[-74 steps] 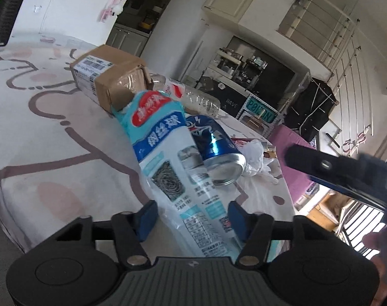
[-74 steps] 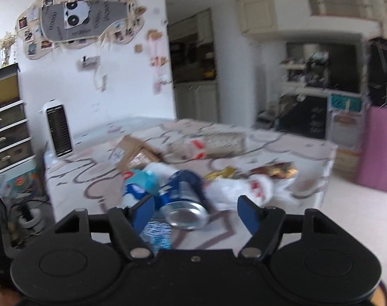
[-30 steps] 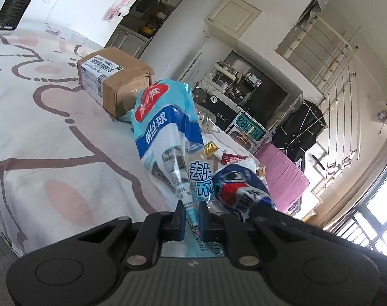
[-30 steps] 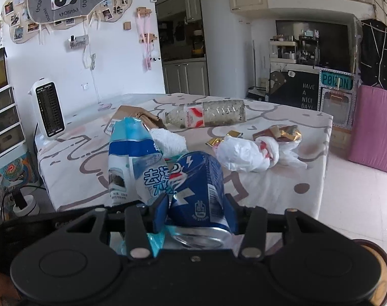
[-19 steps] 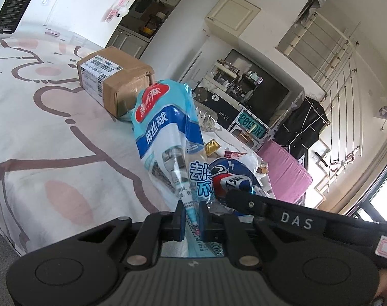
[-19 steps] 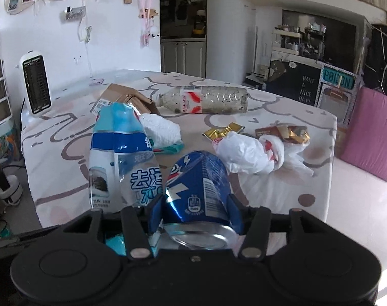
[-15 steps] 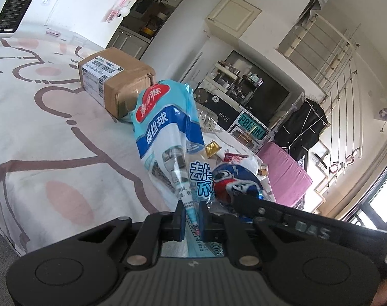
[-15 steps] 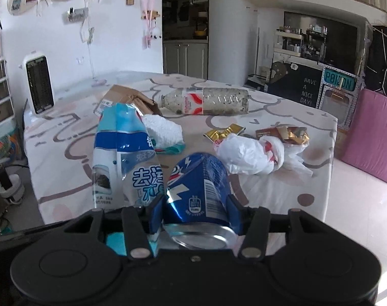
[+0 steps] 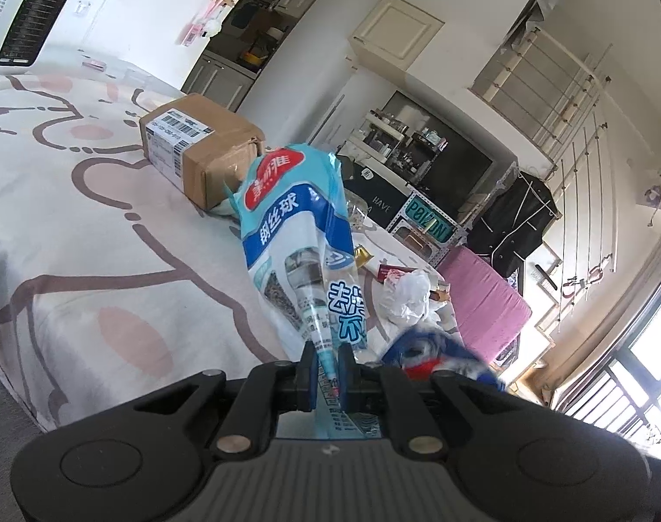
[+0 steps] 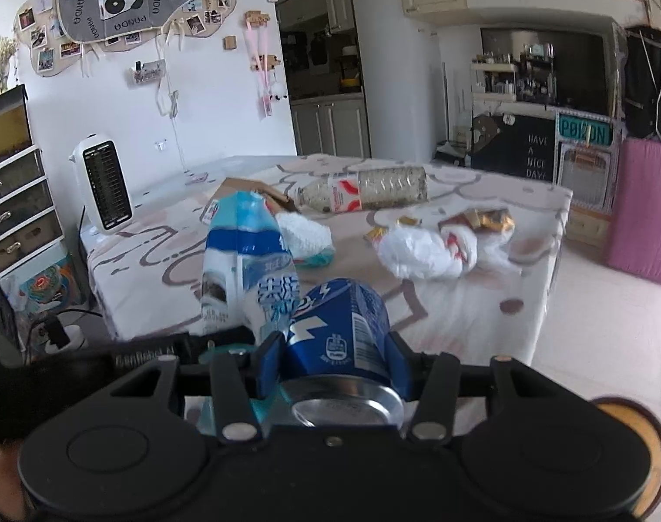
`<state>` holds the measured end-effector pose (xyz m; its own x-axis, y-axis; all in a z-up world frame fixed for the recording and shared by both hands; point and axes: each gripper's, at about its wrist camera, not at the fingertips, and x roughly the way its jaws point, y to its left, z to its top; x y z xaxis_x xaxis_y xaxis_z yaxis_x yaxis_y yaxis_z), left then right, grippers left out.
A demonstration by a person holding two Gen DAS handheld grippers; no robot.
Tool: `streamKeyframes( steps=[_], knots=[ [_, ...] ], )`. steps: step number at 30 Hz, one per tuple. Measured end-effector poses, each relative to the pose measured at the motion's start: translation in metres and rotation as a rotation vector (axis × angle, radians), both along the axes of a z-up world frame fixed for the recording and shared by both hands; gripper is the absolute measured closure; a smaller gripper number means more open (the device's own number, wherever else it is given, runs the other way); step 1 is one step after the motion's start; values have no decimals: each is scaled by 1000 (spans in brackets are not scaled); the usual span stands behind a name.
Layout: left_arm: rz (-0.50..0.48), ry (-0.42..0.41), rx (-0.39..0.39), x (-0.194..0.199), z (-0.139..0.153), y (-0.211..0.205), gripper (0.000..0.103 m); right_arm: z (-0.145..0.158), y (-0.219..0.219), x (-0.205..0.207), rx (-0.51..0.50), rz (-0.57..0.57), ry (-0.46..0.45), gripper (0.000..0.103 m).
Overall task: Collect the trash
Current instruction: 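Close the left tool on the package while the right tool grips the blue Pepsi can, then lift the package with the left tool while the right tool lifts the can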
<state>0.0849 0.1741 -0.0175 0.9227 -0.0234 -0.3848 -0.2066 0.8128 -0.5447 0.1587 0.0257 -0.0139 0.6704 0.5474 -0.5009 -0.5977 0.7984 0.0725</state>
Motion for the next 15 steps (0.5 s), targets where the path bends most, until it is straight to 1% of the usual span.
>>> streamKeyframes(
  steps=[2, 4, 6, 8, 10, 12, 14, 15],
  knots=[
    [-1, -1, 8, -1, 1, -2, 94, -5, -6, 2, -4, 9, 37, 52],
    [-5, -1, 17, 0, 2, -4, 94, -4, -7, 7, -29, 27, 76, 51],
    [-9, -3, 23, 0, 2, -6, 94, 4, -2, 18, -80, 50, 141, 49],
    [-13, -5, 23, 1, 2, -5, 94, 13, 11, 25, -170, 75, 176, 43],
    [-21, 0, 16, 4, 0, -2, 94, 23, 29, 26, -279, 100, 177, 40],
    [-34, 4, 14, 7, -1, -1, 94, 32, 46, 26, -377, 121, 165, 39],
    [-46, 6, 12, 8, -3, 1, 94, 34, 65, 29, -467, 136, 166, 40],
    [-46, 8, 10, 9, -3, 2, 95, 31, 74, 32, -518, 136, 172, 43]
  ],
)
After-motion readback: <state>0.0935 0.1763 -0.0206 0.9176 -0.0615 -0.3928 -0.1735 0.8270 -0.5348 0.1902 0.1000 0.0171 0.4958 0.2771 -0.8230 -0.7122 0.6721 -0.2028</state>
